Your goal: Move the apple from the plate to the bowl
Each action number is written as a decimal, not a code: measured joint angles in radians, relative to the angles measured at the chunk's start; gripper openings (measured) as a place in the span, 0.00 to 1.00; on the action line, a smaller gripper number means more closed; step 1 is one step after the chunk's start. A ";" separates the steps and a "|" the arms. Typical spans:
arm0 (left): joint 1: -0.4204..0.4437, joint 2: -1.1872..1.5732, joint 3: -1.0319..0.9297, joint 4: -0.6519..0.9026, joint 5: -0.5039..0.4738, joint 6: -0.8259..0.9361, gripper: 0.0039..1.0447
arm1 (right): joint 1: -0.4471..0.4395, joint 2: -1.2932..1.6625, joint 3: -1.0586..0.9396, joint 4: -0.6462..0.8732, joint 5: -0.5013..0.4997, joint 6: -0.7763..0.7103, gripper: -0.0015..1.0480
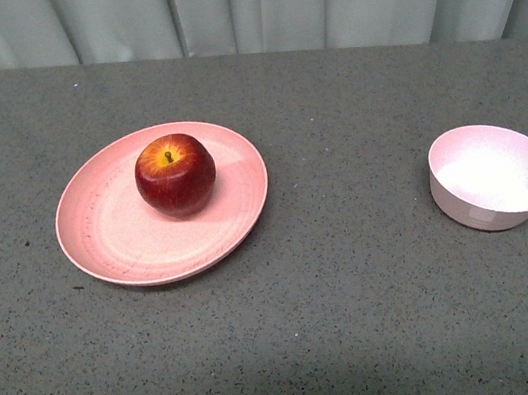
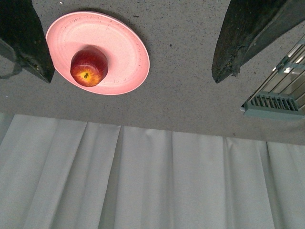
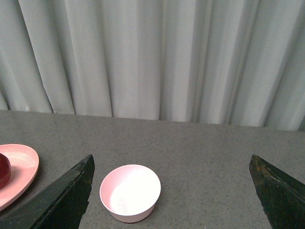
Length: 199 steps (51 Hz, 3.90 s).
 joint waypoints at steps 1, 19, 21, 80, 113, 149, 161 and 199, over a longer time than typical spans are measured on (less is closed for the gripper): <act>0.000 0.000 0.000 0.000 0.000 0.000 0.94 | 0.000 0.000 0.000 0.000 0.000 0.000 0.91; 0.000 0.000 0.000 0.000 0.000 0.000 0.94 | 0.000 0.000 0.000 0.000 0.000 0.000 0.91; 0.000 0.000 0.000 0.000 0.000 0.000 0.94 | 0.000 0.000 0.000 0.000 0.000 0.000 0.91; 0.000 0.000 0.000 0.000 0.000 0.000 0.94 | 0.125 1.464 0.620 0.156 -0.132 -0.278 0.91; 0.000 0.000 0.000 0.000 0.000 0.000 0.94 | 0.223 1.988 0.917 0.049 -0.138 -0.354 0.91; 0.000 0.000 0.000 0.000 0.000 0.000 0.94 | 0.233 2.058 0.945 0.023 -0.104 -0.385 0.18; 0.000 0.000 0.000 0.000 0.000 0.000 0.94 | 0.248 2.035 0.945 0.027 -0.096 -0.433 0.01; 0.000 0.000 0.000 0.000 0.000 0.000 0.94 | 0.455 2.110 1.121 -0.048 -0.220 -0.357 0.01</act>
